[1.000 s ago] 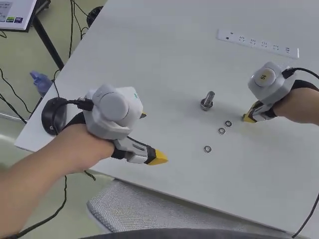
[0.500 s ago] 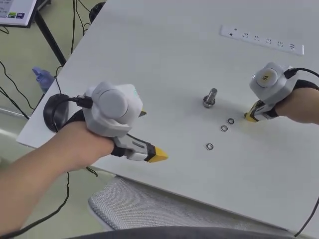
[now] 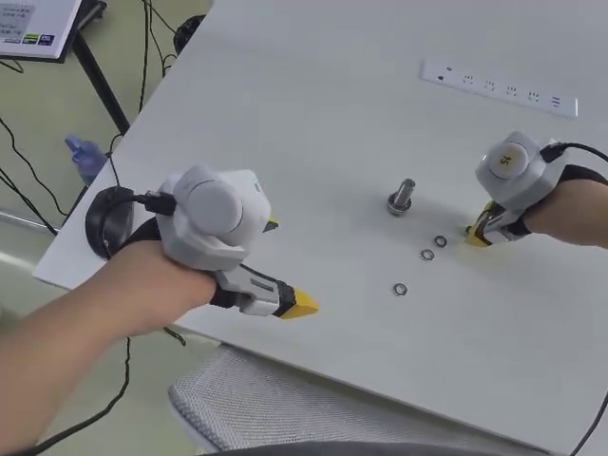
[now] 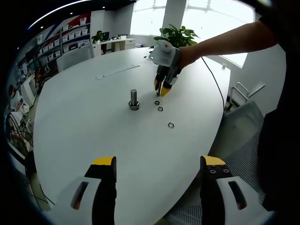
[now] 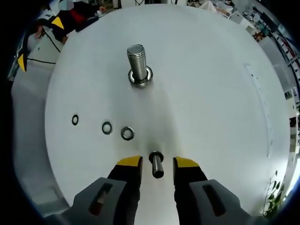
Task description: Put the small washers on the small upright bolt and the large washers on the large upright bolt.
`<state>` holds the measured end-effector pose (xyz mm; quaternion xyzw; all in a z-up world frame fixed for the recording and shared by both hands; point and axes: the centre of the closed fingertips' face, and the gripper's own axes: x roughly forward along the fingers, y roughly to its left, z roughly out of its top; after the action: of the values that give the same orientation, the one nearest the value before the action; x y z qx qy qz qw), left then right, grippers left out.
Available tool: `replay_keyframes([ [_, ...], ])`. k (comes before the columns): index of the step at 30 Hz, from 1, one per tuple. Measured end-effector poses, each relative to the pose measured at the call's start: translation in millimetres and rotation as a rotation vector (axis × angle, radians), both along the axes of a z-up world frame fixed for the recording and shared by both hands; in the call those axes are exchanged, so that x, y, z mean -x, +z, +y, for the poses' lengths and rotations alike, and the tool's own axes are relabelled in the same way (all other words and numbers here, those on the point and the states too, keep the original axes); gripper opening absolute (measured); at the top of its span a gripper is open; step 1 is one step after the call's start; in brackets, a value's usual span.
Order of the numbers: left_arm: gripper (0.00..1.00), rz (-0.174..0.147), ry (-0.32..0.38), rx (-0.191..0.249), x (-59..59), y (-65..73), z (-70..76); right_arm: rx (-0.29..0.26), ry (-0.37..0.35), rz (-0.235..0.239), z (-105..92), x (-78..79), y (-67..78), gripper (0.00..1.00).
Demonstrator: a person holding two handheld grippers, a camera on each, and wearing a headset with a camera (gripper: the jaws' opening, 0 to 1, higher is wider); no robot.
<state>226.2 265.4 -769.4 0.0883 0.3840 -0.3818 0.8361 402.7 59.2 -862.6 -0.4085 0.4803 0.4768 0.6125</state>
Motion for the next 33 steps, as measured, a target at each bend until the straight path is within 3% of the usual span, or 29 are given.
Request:
replay_keyframes([
  [10, 0.72, -0.011, -0.003, -0.001, -0.9, 2.1, 0.1, -0.001, 0.003, 0.012, -5.4, 1.2, 6.2, 0.33],
  [20, 0.72, -0.025, 0.0, 0.007, 2.8, 8.0, -2.5, -0.016, 0.004, 0.022, -3.6, 3.0, 23.8, 0.33],
  [33, 0.78, -0.083, 0.021, 0.029, -2.9, 19.2, -0.1, -0.028, 0.014, 0.001, 2.9, 7.0, 51.7, 0.34],
])
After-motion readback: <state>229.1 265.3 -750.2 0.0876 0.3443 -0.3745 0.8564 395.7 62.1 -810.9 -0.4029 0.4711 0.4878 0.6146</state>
